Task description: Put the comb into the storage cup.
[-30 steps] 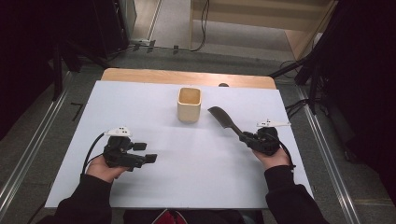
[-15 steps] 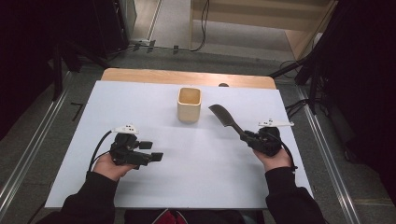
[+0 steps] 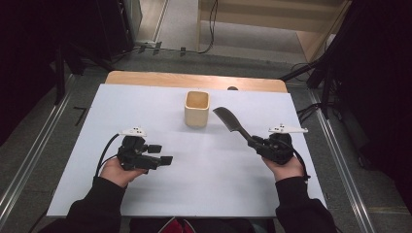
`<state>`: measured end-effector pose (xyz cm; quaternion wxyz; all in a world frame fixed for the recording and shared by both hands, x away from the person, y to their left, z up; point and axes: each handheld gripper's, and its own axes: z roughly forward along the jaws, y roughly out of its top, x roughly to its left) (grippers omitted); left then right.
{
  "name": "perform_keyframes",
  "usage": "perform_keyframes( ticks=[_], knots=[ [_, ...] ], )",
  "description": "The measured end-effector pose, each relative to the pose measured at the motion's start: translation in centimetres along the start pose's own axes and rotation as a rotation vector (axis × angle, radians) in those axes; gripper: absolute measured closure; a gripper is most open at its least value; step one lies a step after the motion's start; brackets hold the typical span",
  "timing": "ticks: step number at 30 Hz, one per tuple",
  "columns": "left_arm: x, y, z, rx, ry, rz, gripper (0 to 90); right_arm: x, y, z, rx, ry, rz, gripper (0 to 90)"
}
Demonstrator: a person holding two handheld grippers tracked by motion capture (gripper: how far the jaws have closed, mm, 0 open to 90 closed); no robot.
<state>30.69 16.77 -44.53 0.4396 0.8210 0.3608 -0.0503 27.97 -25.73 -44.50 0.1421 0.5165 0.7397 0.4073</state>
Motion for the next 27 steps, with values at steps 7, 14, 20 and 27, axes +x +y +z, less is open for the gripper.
perform_keyframes(
  ticks=[7, 14, 20, 27],
  knots=[
    [0.0, 0.2, 0.0, -0.003, 0.001, -0.014, 26.1, 1.4, 0.5, -0.4, -0.013, 0.009, -0.006, 70.3],
    [0.0, 0.2, -0.1, -0.007, 0.004, -0.017, 26.1, 1.4, 1.0, -0.7, -0.017, -0.006, 0.023, 70.3],
    [0.0, 0.5, -0.1, -0.019, 0.001, -0.039, 26.1, 1.1, 1.1, -1.2, -0.041, -0.023, 0.040, 70.3],
    [-0.4, 1.8, 0.2, -0.030, -0.009, -0.062, 26.1, 2.0, 1.3, -1.2, -0.057, -0.088, 0.026, 70.3]
  ],
)
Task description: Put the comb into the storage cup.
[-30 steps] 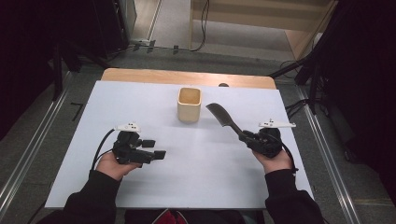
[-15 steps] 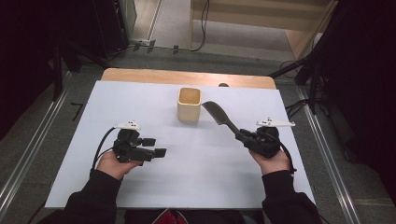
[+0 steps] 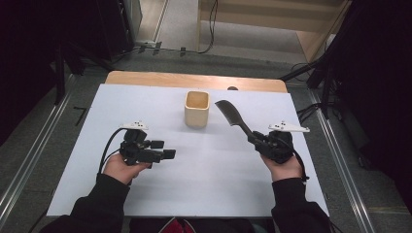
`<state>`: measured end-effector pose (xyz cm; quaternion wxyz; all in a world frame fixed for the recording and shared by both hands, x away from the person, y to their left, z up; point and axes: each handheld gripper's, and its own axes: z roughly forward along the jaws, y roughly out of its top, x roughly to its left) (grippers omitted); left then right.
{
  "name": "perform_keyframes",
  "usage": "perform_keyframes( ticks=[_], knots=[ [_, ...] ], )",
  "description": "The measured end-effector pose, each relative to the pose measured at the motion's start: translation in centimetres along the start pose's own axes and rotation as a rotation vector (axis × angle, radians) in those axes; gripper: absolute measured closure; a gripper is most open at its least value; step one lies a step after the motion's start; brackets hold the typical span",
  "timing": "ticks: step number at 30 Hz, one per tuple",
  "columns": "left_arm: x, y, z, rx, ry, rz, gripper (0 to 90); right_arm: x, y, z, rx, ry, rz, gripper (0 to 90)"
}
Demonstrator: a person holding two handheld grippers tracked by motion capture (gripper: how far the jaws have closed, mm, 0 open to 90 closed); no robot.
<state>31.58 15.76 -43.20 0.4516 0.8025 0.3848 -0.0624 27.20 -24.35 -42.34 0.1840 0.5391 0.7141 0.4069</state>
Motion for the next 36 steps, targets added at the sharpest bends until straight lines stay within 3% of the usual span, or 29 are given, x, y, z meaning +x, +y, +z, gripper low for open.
perform_keyframes(
  ticks=[16, 20, 28, 36],
  knots=[
    [-1.0, 3.6, 2.4, 0.010, 0.002, 0.016, 26.4, 1.5, -0.5, 0.9, -0.018, -0.077, 0.065, 70.3],
    [-1.4, 4.2, 3.2, 0.023, -0.010, 0.017, 27.4, 2.0, -0.8, 1.0, -0.035, -0.112, 0.057, 70.3],
    [-2.2, 5.1, 4.5, 0.021, -0.030, 0.016, 27.4, 2.5, -1.6, 1.4, -0.064, -0.121, 0.074, 70.3],
    [-3.2, 6.1, 5.8, 0.009, -0.012, 0.033, 27.4, 3.2, -2.2, 1.8, -0.104, -0.146, 0.076, 70.3]
  ],
)
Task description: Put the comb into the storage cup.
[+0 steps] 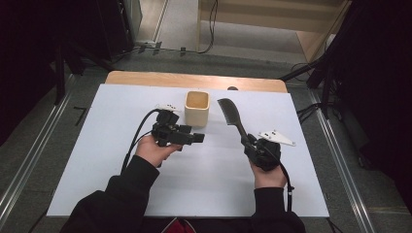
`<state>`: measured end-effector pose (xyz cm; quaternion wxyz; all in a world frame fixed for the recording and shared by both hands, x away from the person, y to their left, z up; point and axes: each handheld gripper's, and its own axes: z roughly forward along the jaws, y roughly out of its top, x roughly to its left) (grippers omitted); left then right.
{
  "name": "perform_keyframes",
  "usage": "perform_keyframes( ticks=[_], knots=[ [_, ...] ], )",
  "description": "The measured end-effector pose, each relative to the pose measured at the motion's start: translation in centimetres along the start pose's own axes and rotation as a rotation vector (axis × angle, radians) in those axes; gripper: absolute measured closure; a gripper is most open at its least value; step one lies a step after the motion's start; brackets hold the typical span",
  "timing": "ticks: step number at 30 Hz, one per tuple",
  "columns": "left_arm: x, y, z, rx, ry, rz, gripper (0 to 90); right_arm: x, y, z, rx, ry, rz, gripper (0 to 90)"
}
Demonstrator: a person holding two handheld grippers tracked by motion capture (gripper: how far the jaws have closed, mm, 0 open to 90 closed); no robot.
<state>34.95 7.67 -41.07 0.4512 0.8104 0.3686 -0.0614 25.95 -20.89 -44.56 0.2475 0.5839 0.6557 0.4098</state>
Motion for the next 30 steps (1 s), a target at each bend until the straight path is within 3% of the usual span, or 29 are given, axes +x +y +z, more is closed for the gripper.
perform_keyframes(
  ticks=[13, 17, 30],
  knots=[
    [-1.2, 1.3, 1.5, -0.029, 0.019, 0.022, 27.3, 0.8, -0.9, 0.3, -0.050, -0.008, 0.016, 70.3],
    [-1.7, 1.6, 2.2, -0.019, 0.027, 0.047, 27.3, 1.0, -1.1, 0.4, -0.064, -0.011, 0.017, 70.3],
    [-2.7, 2.6, 4.2, -0.030, -0.003, 0.040, 27.3, 1.3, -1.5, 0.6, -0.103, -0.013, 0.020, 70.3]
  ],
)
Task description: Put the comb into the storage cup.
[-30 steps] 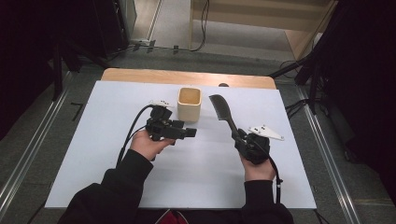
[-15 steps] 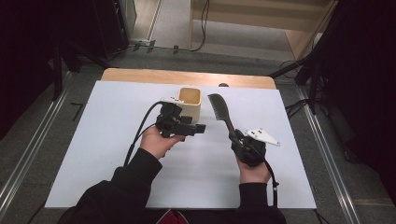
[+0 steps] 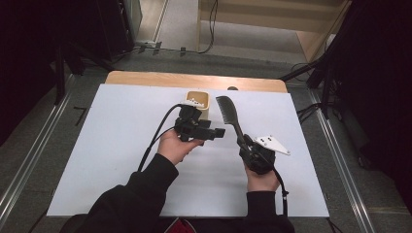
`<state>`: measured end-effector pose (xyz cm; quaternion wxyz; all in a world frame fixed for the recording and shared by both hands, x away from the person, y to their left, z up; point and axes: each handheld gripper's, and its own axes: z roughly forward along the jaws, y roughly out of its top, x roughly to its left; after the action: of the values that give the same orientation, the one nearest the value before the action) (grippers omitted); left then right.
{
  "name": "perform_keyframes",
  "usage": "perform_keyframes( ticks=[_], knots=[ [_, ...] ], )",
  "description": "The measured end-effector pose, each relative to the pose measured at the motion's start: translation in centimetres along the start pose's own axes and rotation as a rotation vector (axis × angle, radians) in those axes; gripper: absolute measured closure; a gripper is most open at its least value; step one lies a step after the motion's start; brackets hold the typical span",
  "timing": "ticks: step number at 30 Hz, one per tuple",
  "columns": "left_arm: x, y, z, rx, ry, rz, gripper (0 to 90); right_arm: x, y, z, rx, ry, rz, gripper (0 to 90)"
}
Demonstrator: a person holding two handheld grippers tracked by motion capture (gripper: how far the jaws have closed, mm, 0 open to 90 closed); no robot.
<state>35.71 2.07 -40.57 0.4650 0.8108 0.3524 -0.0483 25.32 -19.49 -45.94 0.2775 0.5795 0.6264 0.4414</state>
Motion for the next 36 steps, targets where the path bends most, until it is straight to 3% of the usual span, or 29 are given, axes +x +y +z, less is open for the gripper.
perform_keyframes(
  ticks=[16, 36],
  knots=[
    [-0.6, 1.2, 1.9, -0.002, 0.006, -0.028, 27.4, 0.4, -0.3, 0.2, -0.024, 0.000, 0.012, 70.3],
    [-0.8, 0.9, 3.5, 0.018, -0.003, -0.070, 28.5, 0.6, -0.2, 0.0, -0.052, 0.011, 0.031, 70.3]
  ],
)
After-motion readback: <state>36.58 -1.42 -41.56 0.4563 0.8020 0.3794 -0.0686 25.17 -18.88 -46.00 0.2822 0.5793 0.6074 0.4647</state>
